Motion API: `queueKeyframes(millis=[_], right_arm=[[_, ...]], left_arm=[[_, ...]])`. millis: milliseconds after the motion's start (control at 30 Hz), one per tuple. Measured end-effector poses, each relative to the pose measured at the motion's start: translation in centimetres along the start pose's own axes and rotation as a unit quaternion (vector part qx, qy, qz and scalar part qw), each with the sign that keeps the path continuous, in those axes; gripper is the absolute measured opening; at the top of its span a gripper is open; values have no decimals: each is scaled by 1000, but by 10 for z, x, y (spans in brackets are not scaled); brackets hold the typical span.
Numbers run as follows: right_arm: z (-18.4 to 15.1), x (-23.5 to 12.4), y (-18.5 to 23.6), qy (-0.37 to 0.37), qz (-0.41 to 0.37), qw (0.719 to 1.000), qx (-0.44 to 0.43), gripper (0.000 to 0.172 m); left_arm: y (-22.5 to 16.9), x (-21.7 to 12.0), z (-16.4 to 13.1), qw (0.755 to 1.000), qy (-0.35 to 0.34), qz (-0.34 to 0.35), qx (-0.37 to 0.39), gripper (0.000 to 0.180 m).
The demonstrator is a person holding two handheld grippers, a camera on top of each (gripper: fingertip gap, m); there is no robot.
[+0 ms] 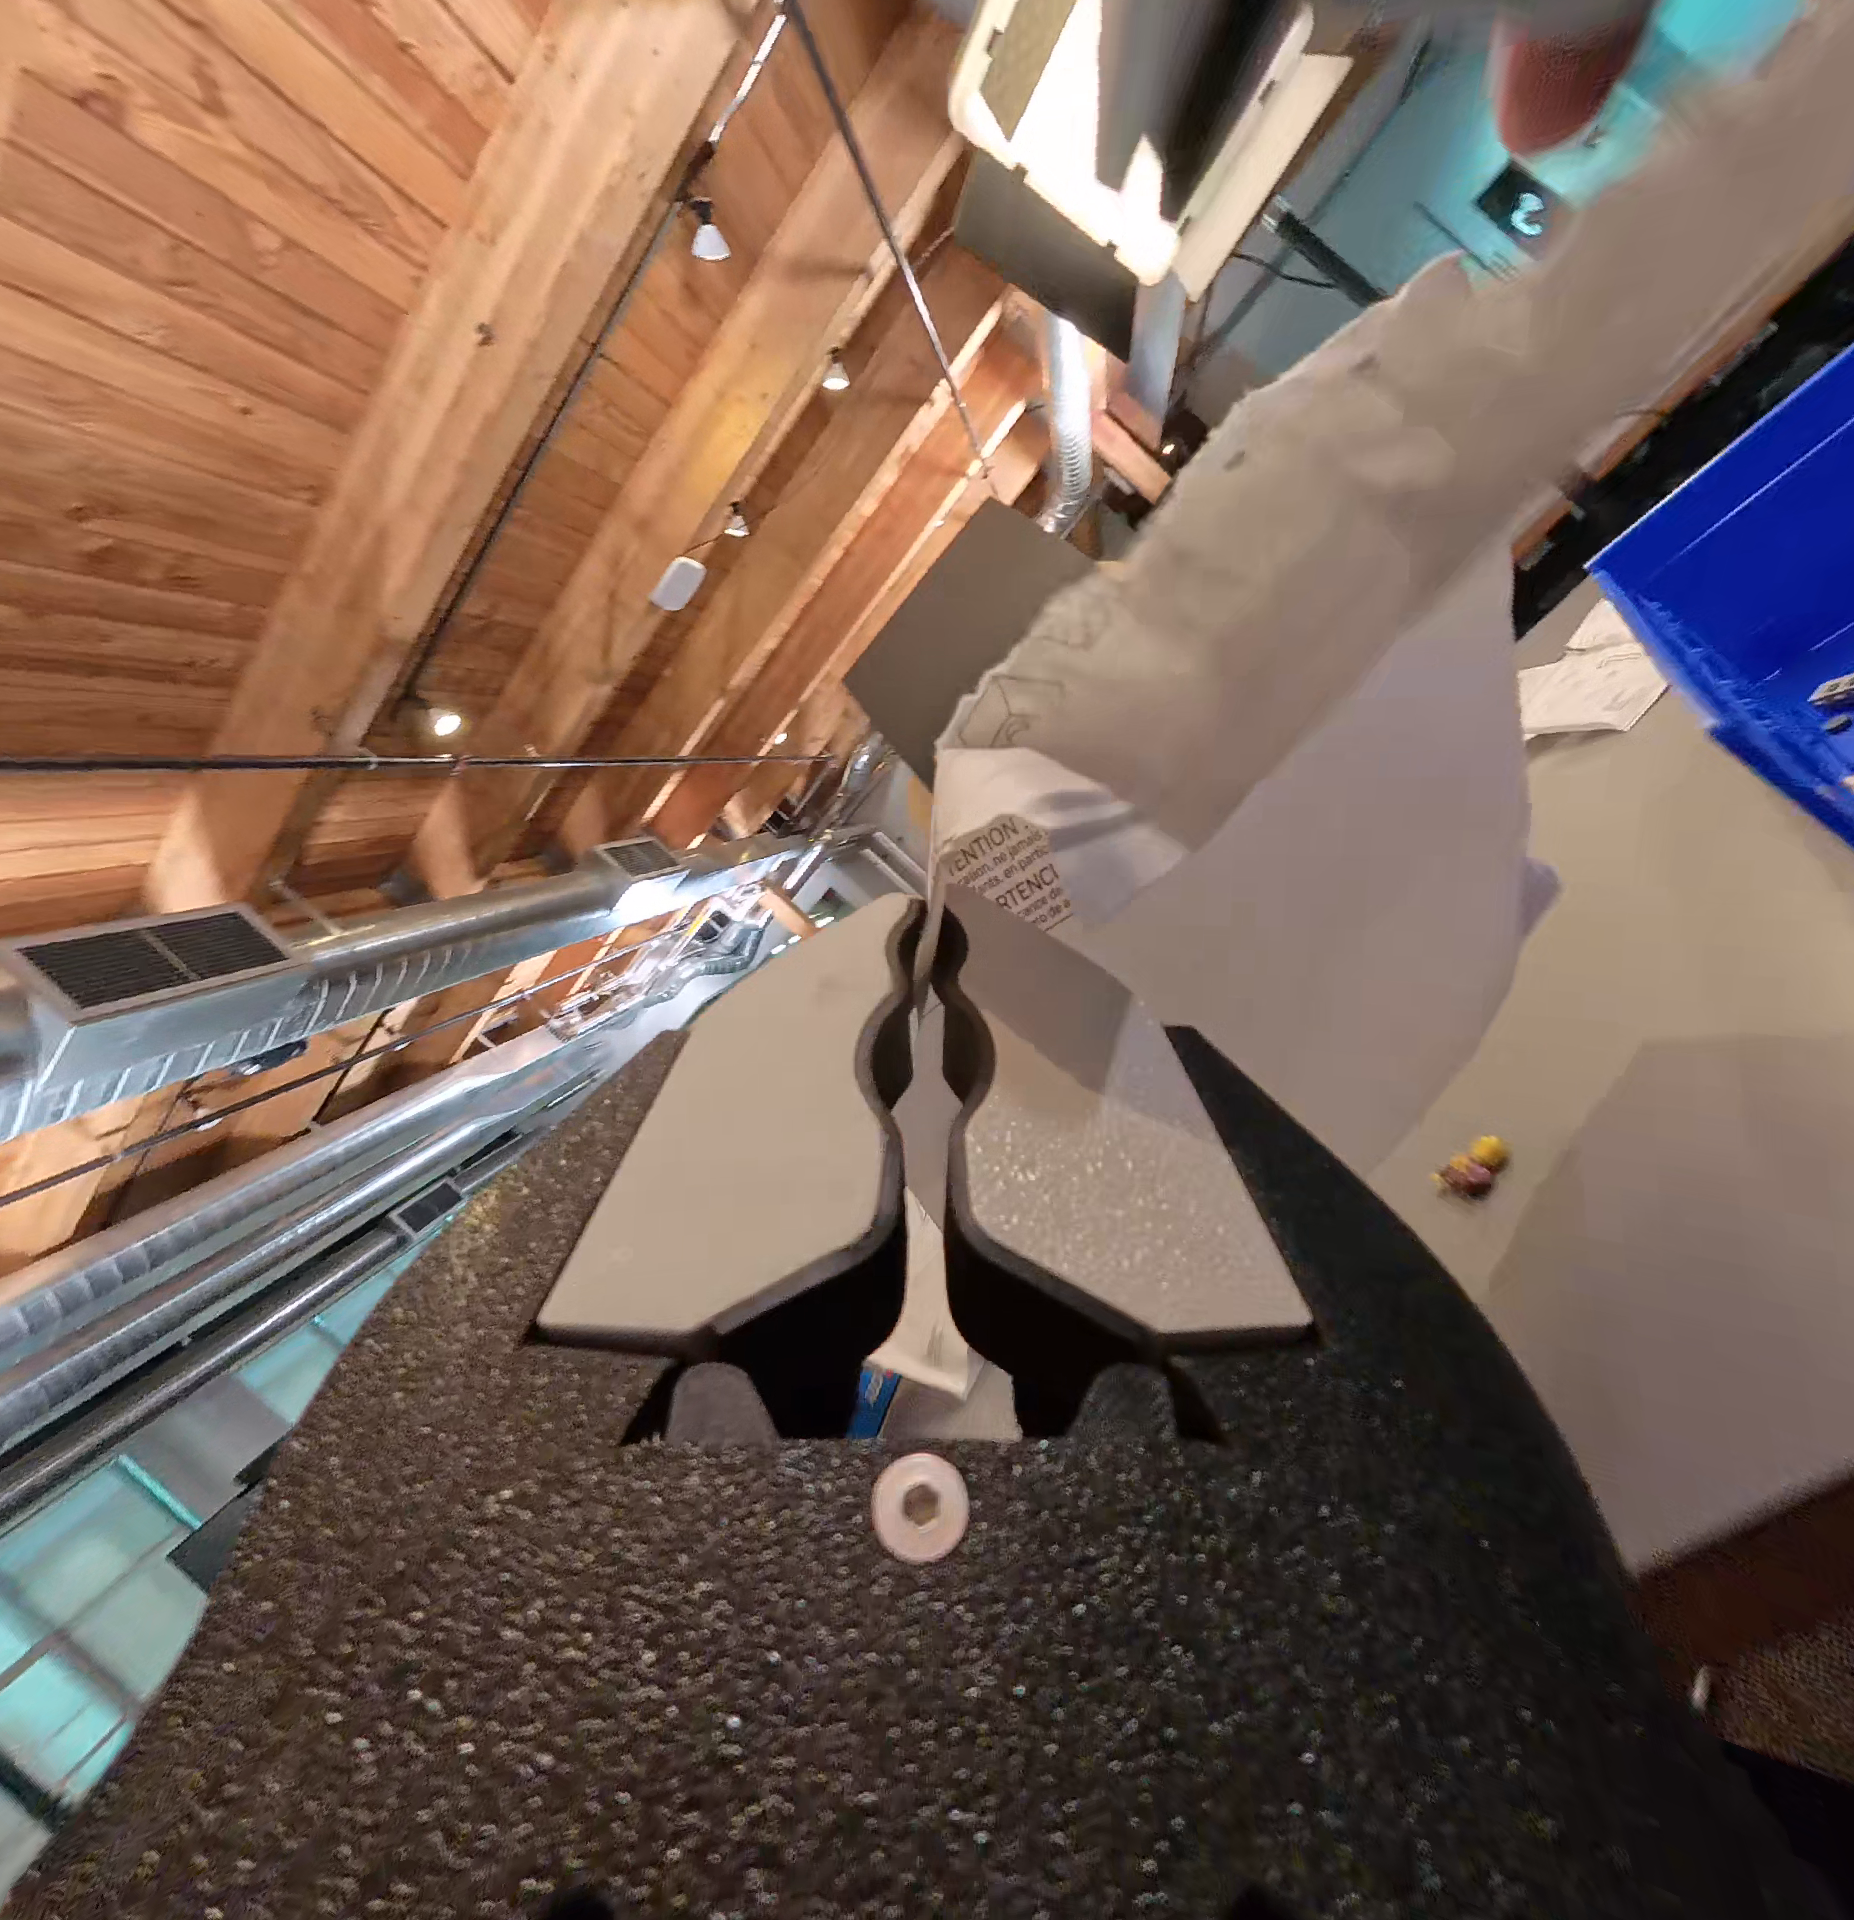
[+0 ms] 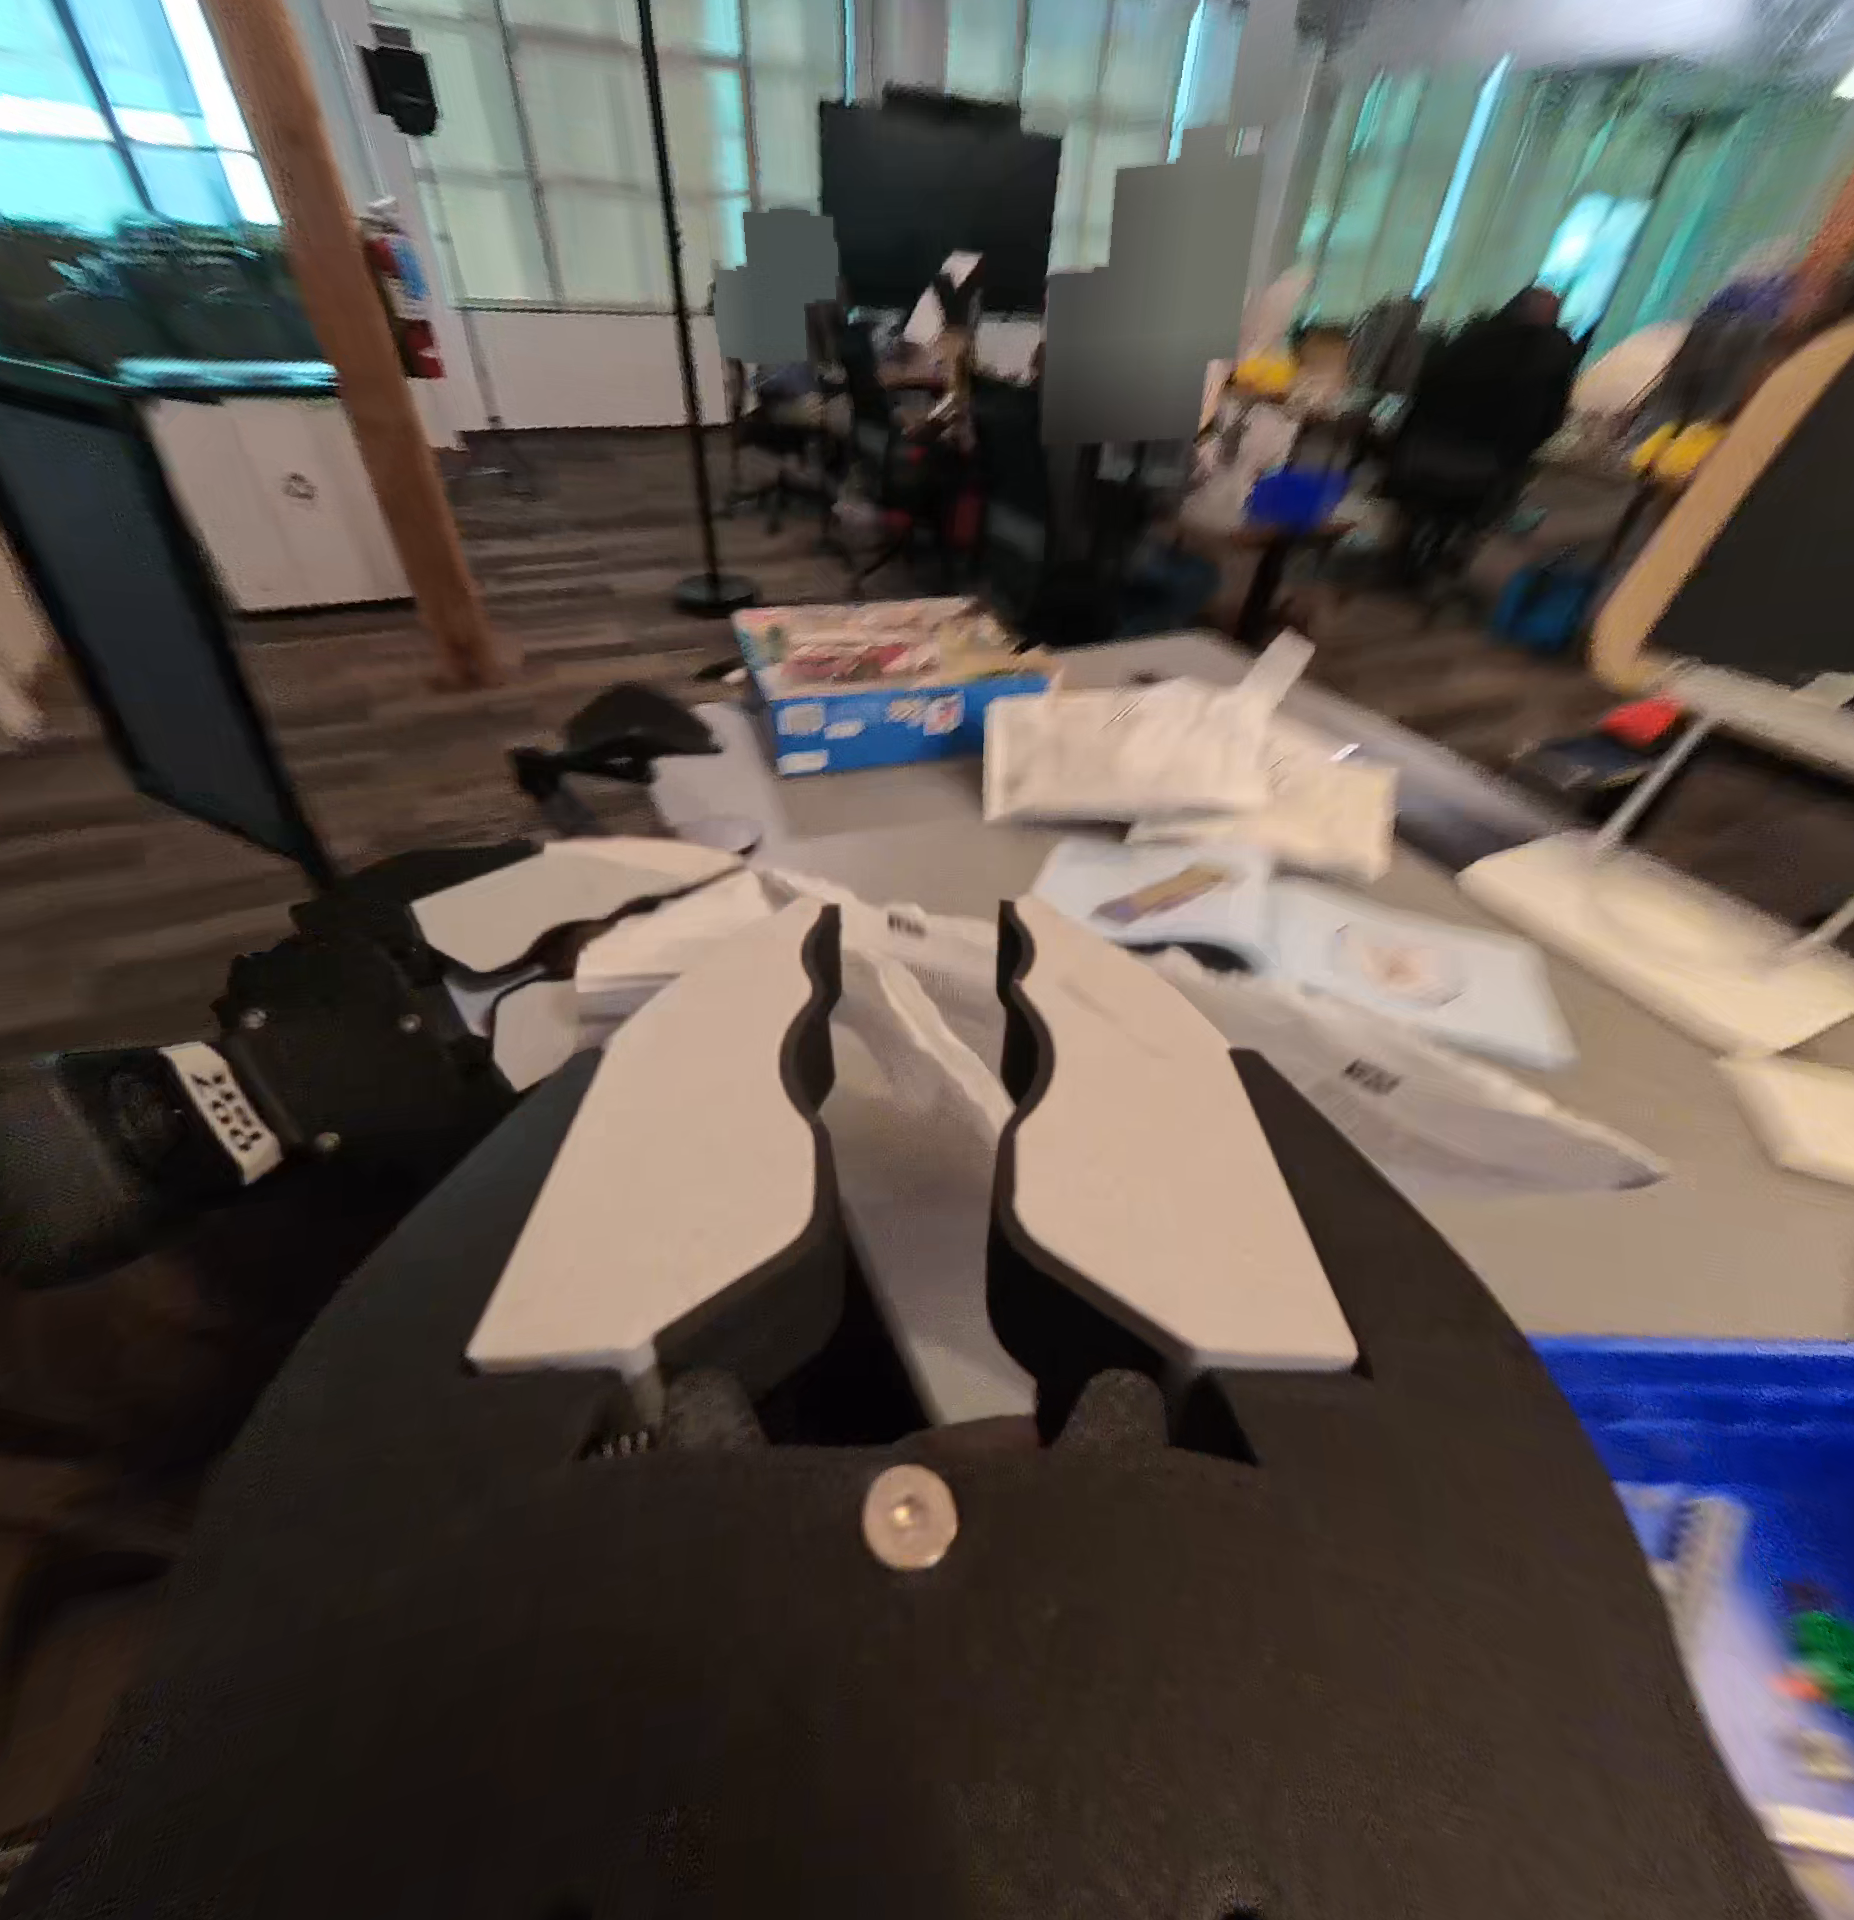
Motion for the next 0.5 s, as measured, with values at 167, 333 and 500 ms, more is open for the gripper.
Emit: queueKeyframes(millis=[167,333,500], right_arm=[[-57,-27,29,30,29,993,107,21],[-102,-54,51,63,49,978,193,28],[-134,-84,62,20,79,941,329,48]], left_arm=[[-13,-66,31,1000,23,18,2,0],[-38,-109,59,999,-26,-40,-12,0],[-63,-143,81,994,-52,-94,-22,0]])
Point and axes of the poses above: each gripper's, where its closed fingertips meet, x out along the fingers, z out of its top, y = z × x across the jaws, the point moved 9 cm from there along -x, back along the fingers, and after that the axes turned 12 degrees about -y, right-handed, at the moved point
